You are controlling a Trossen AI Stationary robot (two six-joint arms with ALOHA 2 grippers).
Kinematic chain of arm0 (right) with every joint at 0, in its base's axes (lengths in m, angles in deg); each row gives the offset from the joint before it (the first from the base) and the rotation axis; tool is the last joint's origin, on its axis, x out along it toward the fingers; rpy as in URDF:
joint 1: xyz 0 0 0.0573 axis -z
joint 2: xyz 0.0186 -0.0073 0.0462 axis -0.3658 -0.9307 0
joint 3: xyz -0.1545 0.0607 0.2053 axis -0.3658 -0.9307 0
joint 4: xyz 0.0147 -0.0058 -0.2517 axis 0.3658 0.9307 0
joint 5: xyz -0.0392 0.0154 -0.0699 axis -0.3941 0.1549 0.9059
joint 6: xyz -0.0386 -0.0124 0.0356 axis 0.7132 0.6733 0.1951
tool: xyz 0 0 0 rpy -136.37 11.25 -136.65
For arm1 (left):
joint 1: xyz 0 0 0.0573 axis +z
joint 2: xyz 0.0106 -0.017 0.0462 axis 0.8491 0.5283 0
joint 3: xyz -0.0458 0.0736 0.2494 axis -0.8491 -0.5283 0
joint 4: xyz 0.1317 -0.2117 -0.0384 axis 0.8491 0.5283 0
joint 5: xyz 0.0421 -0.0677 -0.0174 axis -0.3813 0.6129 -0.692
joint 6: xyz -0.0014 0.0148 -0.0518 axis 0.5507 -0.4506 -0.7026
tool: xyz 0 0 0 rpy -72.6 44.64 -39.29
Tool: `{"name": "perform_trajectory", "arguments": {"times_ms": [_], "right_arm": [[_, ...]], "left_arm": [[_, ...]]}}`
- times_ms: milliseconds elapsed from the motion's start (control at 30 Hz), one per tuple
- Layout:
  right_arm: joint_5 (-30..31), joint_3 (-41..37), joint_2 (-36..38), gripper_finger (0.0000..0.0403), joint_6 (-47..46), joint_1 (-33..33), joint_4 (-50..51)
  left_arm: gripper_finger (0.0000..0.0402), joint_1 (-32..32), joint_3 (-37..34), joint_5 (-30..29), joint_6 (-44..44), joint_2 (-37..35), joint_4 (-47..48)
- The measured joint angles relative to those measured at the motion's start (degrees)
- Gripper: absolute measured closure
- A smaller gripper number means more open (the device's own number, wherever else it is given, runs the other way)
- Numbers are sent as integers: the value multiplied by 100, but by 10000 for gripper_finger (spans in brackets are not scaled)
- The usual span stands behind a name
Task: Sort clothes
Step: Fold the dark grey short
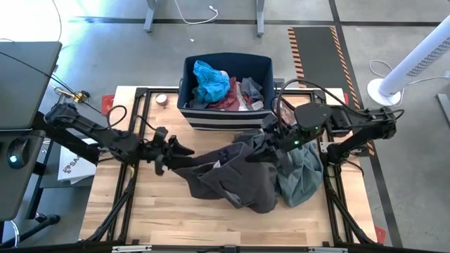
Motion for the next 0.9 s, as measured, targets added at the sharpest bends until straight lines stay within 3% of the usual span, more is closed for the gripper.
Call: {"name": "perform_trajectory", "arguments": {"times_ms": [367,467,633,900], "right_arm": [[0,0,-7,402,33,0,-26],[0,0,-7,399,22,0,-26],[-11,0,-7,398,22,-4,13],[-15,0,-7,396,-78,-4,135]], "left_arm": [[204,0,-2,-496,726,560,77],[244,0,-2,-762,652,563,106],[380,0,-4,-1004,809,505,85],[398,-2,-4,-1423,844,425,86]]}}
